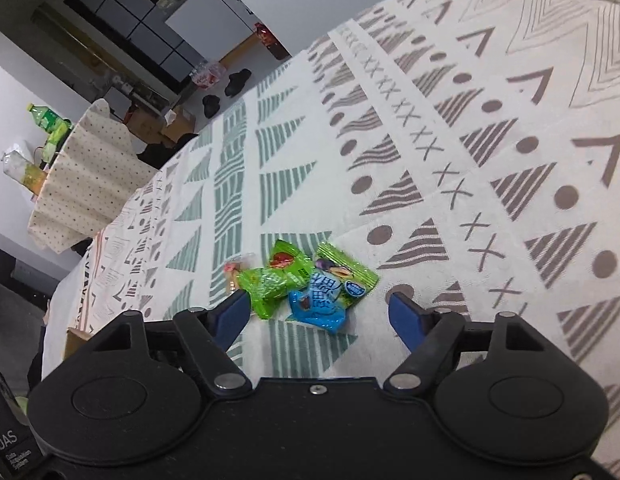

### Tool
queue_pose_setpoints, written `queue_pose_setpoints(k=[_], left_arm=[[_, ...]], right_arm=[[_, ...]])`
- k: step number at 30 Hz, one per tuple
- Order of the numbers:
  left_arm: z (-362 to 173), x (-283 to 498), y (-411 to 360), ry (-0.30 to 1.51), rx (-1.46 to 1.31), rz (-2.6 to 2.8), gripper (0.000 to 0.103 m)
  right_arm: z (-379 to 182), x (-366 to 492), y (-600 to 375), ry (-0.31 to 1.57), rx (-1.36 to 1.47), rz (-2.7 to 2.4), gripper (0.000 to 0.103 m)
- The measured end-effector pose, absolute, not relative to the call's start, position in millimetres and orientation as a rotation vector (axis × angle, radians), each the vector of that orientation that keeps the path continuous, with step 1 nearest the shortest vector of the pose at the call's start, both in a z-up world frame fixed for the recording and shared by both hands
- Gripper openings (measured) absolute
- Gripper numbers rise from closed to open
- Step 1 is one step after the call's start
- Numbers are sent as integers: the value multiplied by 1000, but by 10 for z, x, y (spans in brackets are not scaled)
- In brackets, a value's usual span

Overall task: Organize snacks
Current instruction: 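Grasp the orange-red stick candy with the left gripper while the right gripper approaches the candies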

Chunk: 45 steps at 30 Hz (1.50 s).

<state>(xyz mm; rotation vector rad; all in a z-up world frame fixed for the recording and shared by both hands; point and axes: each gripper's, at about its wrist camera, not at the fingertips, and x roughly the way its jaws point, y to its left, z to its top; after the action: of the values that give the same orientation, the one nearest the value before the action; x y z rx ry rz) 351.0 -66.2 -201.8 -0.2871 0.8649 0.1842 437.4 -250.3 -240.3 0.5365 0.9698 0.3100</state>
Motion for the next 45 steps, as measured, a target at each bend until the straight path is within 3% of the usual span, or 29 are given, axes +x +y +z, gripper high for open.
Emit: queue_pose_setpoints(k=[5,8,11,13,14,17,25,28,29,38,41,45], left_arm=[[-2134,3605,-572,877,-282,211,87],[-2200,3643,-489,889,-305,230,81],[-2274,3678,-416,916,-337,246,63],[-2282,3662,-394,907,-339,262,54],[-2282,3655,-394,908,-334,267,45],[-2286,3650,-382,924,-329,264,21],[-2127,3496,-366,917,-354,241,18],[-2030,3378,-381,904,-364,224,18],[-2005,3345,-389,902,-368,221,18],[-1659,2965,-415,864,-381,182,18],[-1586,2879,-403,857,-387,169,18],[-1608,2827,-370,864,-405,154,18]], right_arm=[[-2511,4465,-2478,974,545,282,72],[-2527,4499,-2437,952,535,275,71],[-2557,4519,-2370,932,491,260,68],[-2562,4530,-2348,920,469,250,56],[-2567,4534,-2343,917,457,244,43],[-2579,4529,-2376,921,464,246,32],[-2397,4349,-2445,915,483,254,24],[-2286,4228,-2527,889,504,248,15],[-2250,4179,-2557,880,514,247,0],[-1992,3861,-2681,852,573,238,0],[-1971,3799,-2748,878,619,229,10],[-2026,3748,-2718,911,623,229,32]])
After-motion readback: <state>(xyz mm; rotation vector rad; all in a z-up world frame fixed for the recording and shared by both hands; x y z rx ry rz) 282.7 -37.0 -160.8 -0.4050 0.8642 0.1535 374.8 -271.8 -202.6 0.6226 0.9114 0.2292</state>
